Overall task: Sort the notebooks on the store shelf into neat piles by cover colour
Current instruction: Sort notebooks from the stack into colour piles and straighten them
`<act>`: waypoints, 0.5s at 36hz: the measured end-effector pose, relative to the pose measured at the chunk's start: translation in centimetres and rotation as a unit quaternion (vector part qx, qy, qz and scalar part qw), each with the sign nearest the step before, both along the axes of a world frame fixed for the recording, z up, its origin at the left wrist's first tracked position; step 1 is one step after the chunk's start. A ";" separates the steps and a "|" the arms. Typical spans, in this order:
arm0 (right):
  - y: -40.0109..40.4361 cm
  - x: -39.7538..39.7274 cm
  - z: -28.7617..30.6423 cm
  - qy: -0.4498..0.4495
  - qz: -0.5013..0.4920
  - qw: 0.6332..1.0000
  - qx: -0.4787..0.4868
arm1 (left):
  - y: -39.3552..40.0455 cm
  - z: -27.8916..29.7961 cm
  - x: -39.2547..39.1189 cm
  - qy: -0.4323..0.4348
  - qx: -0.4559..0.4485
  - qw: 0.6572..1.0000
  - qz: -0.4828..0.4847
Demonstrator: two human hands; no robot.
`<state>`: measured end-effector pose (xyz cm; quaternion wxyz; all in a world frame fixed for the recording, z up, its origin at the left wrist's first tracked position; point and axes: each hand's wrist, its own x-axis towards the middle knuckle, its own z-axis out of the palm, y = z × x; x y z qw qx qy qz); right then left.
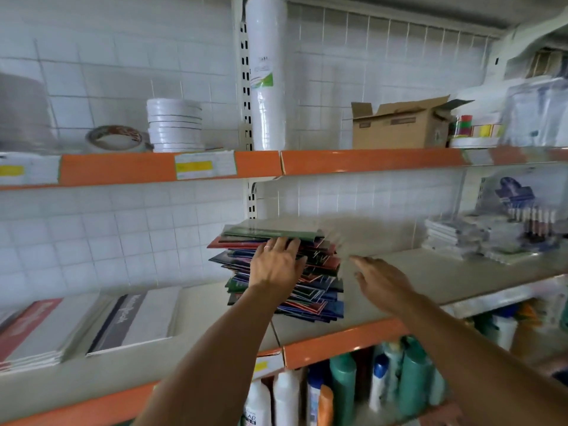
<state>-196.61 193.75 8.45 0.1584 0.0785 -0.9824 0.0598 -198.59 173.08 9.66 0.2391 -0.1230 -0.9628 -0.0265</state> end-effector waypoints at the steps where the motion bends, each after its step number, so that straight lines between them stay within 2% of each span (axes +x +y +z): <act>1: 0.1 -0.4 0.1 0.006 0.002 1.000 0.002 | 0.4 0.2 -0.3 0.000 0.002 1.000 0.001; 11: -0.4 -4.2 1.4 0.040 0.019 0.999 -0.015 | 3.0 0.9 -3.9 -0.069 0.017 0.997 -0.002; 18: -1.8 -6.1 1.5 0.068 0.065 0.995 -0.017 | 2.7 0.6 -4.4 -0.065 0.034 0.997 0.006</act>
